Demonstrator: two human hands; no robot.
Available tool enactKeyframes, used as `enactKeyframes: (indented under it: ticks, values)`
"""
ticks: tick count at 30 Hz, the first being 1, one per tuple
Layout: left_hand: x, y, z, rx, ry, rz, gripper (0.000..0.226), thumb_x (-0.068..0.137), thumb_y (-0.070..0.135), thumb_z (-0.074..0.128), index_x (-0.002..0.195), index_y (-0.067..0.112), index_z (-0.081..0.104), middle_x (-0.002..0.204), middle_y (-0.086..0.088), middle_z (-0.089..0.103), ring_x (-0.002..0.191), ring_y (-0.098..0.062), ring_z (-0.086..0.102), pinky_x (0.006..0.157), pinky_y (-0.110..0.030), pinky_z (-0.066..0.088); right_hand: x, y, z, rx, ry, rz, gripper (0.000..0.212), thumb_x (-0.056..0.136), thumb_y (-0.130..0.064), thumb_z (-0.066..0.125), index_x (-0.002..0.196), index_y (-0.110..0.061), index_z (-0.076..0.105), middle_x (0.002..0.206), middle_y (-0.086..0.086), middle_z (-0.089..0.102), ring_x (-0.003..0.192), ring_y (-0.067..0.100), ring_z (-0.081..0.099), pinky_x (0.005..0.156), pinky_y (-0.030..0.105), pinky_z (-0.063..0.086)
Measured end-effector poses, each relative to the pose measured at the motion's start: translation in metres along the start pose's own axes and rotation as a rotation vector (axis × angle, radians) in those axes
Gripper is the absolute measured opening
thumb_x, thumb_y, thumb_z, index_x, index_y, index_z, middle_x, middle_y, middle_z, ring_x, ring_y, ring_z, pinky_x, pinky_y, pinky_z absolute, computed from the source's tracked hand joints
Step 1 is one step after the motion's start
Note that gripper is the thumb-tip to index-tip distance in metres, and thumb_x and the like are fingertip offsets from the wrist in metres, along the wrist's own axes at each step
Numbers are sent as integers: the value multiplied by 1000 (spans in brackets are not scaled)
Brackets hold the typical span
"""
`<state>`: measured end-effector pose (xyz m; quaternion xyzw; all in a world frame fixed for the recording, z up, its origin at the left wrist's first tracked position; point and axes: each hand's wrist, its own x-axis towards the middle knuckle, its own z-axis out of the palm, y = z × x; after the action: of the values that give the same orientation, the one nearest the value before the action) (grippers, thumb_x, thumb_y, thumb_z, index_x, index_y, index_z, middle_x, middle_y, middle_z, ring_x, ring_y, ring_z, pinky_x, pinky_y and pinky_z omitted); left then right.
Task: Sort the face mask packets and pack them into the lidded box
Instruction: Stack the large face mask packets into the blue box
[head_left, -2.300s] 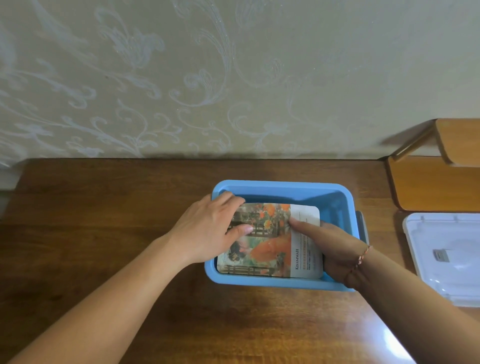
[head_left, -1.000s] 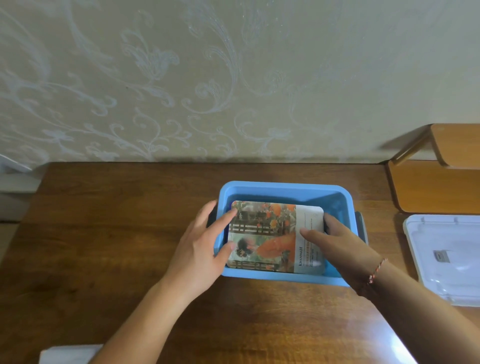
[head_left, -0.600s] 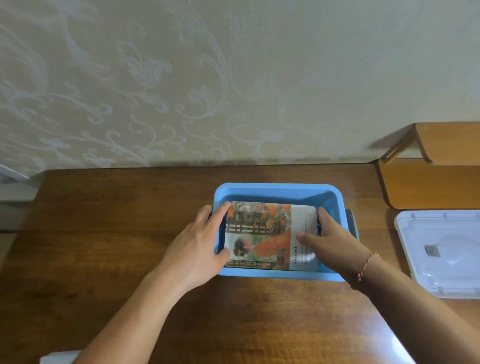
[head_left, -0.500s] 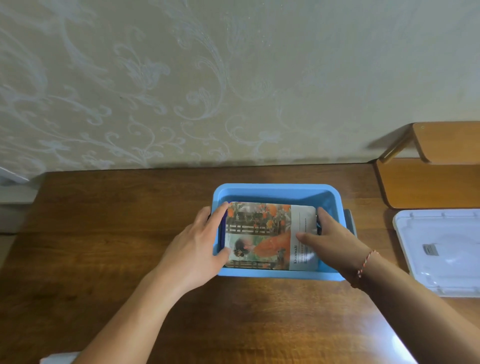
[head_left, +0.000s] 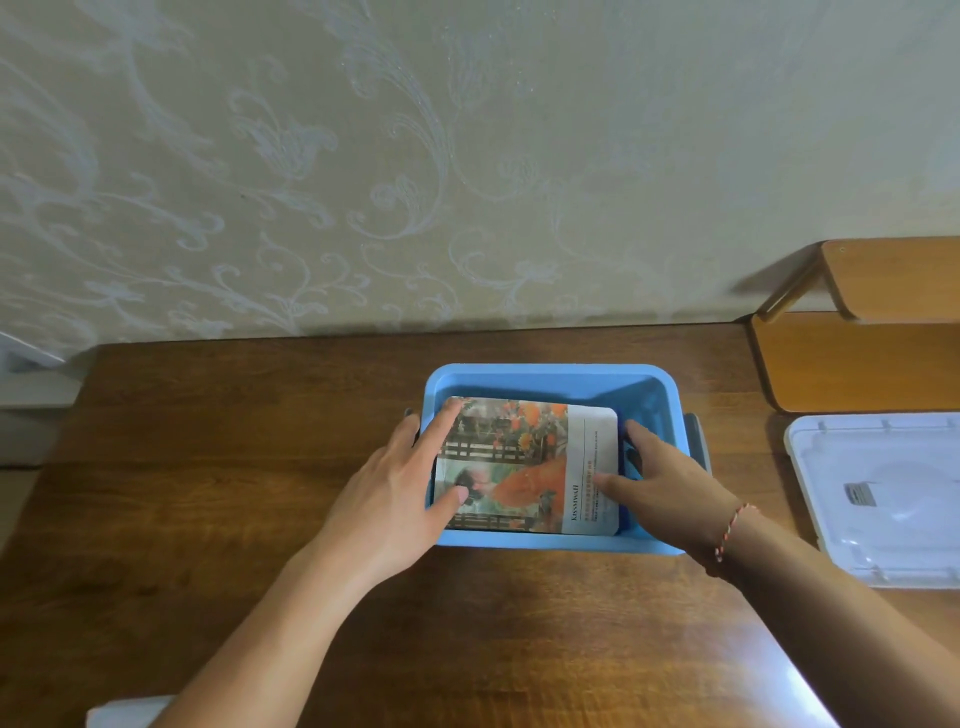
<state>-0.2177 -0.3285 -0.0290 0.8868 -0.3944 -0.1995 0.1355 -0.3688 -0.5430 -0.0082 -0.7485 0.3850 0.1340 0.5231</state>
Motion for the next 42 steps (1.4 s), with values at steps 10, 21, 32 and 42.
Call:
enactKeyframes:
  ticks: [10, 21, 32, 42]
  values:
    - [-65, -63, -24, -123, 402, -139, 60, 90, 31, 62, 146, 22, 41, 147, 9, 38, 138, -7, 33, 110, -28, 28, -78, 9, -12, 181, 473, -333, 32, 88, -9, 64, 118, -19, 66, 103, -7, 73, 88, 3, 70, 74, 16, 56]
    - [-254, -254, 55, -148, 253, -1086, 72, 81, 55, 63, 139, 14, 48, 137, -23, 51, 122, -45, 49, 97, -61, 43, -89, -1, 29, 702, 373, -209, 23, 92, -1, 58, 107, -17, 65, 96, -3, 74, 89, 7, 70, 75, 22, 55]
    - [-4, 21, -6, -739, 157, -259, 83, 88, 65, 51, 155, 33, 14, 162, 8, 17, 148, -14, 18, 119, -45, 23, 34, -20, 11, 455, 35, 447, 92, 78, -83, 36, 128, -7, 51, 126, 6, 57, 117, 30, 52, 105, 42, 36]
    - [25, 34, 13, -457, 206, -387, 60, 101, 49, 36, 153, 37, 9, 146, 1, 44, 139, -26, 32, 101, -48, 37, 36, -10, 24, 432, 18, 433, 89, 72, -88, 32, 116, -18, 67, 110, 8, 72, 99, 28, 68, 99, 46, 46]
